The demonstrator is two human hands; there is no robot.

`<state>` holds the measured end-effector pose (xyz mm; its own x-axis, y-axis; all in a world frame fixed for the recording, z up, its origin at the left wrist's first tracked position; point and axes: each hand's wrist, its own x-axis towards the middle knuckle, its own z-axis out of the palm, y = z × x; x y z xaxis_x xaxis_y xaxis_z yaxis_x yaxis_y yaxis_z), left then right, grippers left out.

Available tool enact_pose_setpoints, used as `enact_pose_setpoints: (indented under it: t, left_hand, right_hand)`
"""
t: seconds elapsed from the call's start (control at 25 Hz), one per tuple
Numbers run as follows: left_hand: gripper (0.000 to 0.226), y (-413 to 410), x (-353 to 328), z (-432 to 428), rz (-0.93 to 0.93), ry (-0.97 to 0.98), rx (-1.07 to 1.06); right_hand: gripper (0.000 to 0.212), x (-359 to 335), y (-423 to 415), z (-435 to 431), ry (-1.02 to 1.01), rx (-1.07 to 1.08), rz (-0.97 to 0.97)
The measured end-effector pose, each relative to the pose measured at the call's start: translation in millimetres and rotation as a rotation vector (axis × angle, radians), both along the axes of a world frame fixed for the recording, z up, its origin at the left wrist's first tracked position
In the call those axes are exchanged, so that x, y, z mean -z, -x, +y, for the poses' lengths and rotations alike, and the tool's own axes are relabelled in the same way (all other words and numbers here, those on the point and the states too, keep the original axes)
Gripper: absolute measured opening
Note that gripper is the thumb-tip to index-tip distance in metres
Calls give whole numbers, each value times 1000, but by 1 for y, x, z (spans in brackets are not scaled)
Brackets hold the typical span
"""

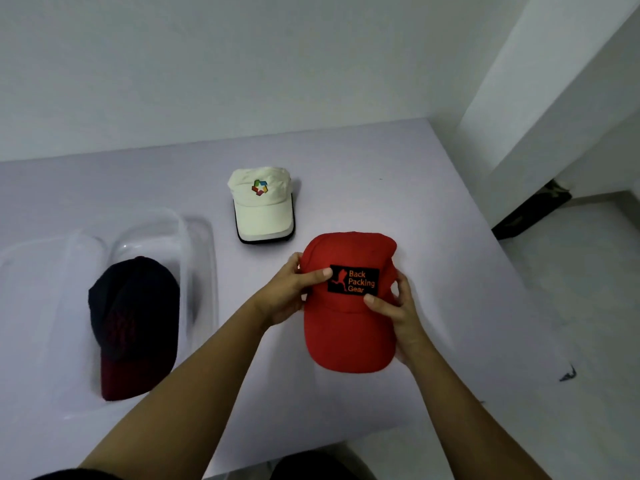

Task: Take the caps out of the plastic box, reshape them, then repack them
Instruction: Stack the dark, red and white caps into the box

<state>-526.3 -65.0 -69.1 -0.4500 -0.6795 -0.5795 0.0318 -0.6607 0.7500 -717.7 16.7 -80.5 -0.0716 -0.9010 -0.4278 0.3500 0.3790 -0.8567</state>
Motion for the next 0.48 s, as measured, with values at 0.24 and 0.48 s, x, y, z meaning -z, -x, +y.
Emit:
enact_pose_setpoints:
  t: [0.24,0.48]
  left_hand:
    - [88,-92,-54,-1,245,-115,-12]
    - [47,-197,-111,-13,242,60,-276]
  right_hand:
    - [107,-60,-84,-27,160,-73,54]
    - [112,-99,-188,-50,306,-190,209]
